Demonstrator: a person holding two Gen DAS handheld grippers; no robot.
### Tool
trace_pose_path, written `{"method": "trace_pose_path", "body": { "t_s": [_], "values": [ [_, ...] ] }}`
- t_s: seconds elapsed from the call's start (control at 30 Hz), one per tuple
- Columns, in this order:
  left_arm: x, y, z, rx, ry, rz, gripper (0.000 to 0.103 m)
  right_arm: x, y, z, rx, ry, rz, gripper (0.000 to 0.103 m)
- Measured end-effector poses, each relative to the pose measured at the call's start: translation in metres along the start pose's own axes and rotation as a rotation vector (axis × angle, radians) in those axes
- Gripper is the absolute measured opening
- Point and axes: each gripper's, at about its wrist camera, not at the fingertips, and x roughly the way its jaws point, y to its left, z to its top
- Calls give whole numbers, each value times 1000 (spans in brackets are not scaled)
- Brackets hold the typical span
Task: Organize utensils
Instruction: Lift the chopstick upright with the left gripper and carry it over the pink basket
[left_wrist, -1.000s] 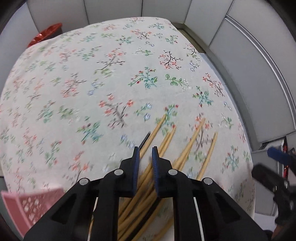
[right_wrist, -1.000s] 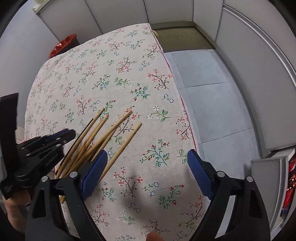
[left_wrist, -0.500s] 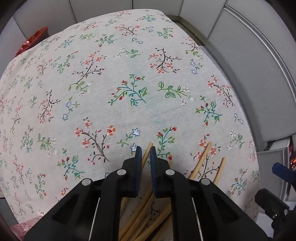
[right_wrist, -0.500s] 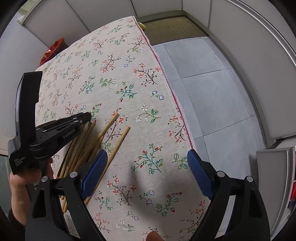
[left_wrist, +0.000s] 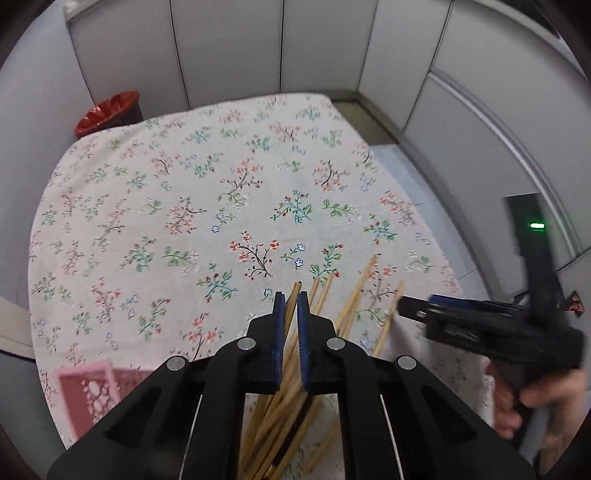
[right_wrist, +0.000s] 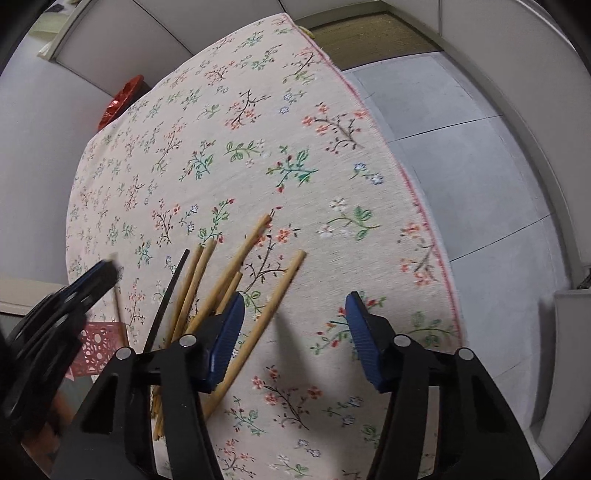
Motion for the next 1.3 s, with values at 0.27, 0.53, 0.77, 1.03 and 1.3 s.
{"method": "trace_pose_path", "body": {
  "t_s": [0.27,0.53,0.77,1.03,1.3],
  "values": [
    [-68,11,-27,-25,-136,3,6,19,12,-3,-15,6,-42,38],
    [-123,23,-64,-86,-239,-7,6,25,39,-13,-105,-40,-151,15],
    [-151,50,-90,-163,-316,9,5,19,33,-25,-80,-26,-70,5],
    [-183,70,-111,-208,-384,17,4,-43,48,-54,-129,-137,26,5],
    [-235,77,-120,-234,-533,34,4,-127,67,-90,-213,-342,93,5]
  ]
}}
